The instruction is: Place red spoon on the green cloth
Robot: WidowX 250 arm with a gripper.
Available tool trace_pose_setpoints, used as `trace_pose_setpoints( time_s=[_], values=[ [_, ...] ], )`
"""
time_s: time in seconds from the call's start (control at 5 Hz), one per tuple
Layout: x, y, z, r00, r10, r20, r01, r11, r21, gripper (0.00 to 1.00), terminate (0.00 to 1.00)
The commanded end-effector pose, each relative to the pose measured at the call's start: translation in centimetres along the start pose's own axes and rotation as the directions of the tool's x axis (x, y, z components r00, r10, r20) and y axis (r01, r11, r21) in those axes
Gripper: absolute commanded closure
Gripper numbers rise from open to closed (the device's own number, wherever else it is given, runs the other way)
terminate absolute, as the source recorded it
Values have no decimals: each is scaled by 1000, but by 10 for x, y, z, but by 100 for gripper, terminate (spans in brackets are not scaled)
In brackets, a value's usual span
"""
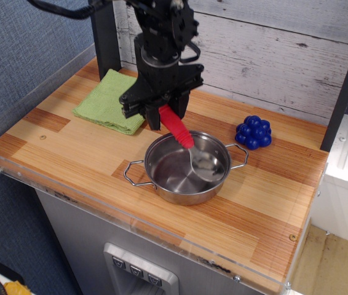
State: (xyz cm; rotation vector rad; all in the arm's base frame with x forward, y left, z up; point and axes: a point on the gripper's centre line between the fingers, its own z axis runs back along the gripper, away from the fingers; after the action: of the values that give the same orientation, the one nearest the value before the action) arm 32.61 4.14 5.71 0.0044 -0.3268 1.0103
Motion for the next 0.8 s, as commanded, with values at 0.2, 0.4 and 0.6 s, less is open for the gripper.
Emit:
trace_pose_setpoints(
  time_s=[0.2, 0.4, 0.6],
  values=[
    [47, 14, 52, 983, 181, 3, -181, 982, -51, 100, 0],
    [58, 35, 50, 942, 336, 7, -335, 941, -57, 100, 0],
    [61, 57, 44, 826, 563, -22, -563, 826, 7, 100, 0]
  ],
)
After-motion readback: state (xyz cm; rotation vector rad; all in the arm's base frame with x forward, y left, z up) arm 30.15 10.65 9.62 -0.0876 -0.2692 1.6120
